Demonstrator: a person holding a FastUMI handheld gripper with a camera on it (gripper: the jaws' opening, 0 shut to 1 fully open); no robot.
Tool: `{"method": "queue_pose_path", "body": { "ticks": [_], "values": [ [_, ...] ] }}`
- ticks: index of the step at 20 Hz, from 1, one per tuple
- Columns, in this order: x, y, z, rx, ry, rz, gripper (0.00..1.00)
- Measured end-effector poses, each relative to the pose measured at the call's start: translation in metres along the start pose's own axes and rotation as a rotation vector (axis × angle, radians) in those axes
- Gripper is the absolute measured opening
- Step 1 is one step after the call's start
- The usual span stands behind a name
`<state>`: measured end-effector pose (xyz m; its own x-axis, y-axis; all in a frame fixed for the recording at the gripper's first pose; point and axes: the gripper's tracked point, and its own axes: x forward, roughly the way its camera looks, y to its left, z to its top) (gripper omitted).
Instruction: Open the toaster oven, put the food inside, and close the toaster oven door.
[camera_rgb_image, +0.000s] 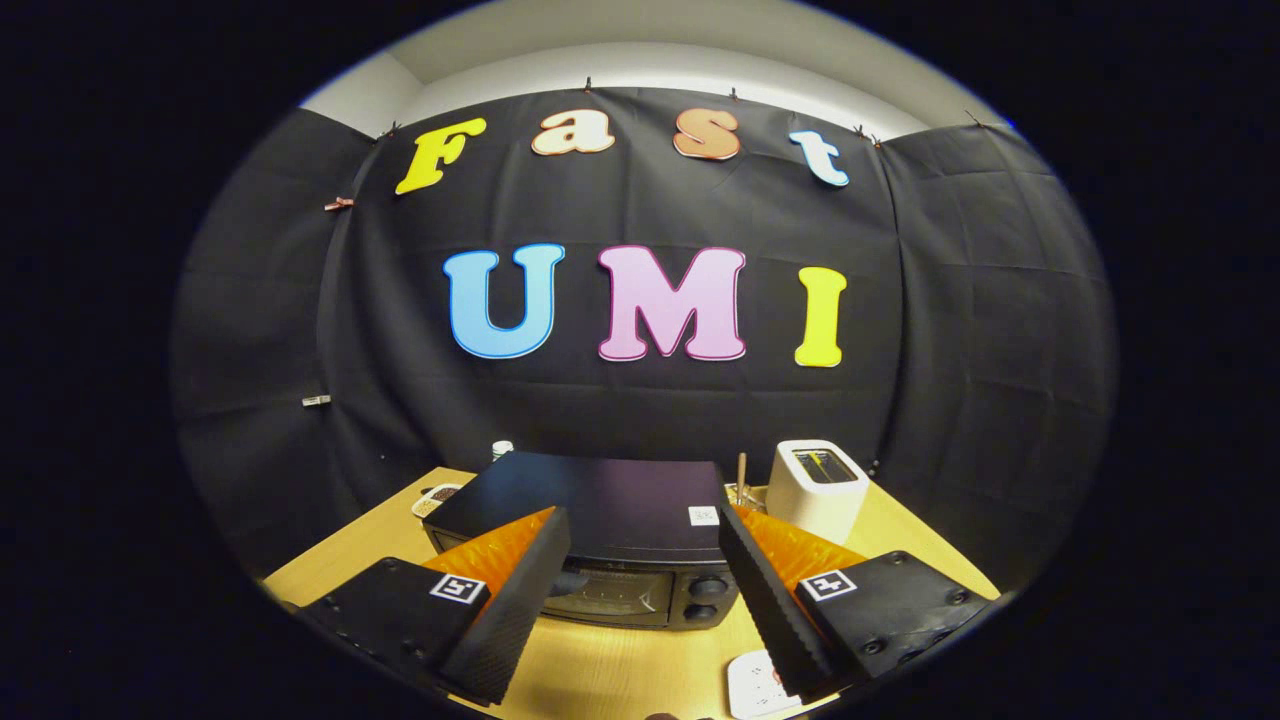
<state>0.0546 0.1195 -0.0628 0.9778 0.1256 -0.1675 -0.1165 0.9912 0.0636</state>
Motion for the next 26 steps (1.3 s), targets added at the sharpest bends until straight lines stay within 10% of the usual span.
{"method": "queue_pose_path", "body": {
  "ticks": [26],
  "values": [
    [0.081,0.094,-0.114,0.034,0.295,-0.001,0.99]
  ]
}}
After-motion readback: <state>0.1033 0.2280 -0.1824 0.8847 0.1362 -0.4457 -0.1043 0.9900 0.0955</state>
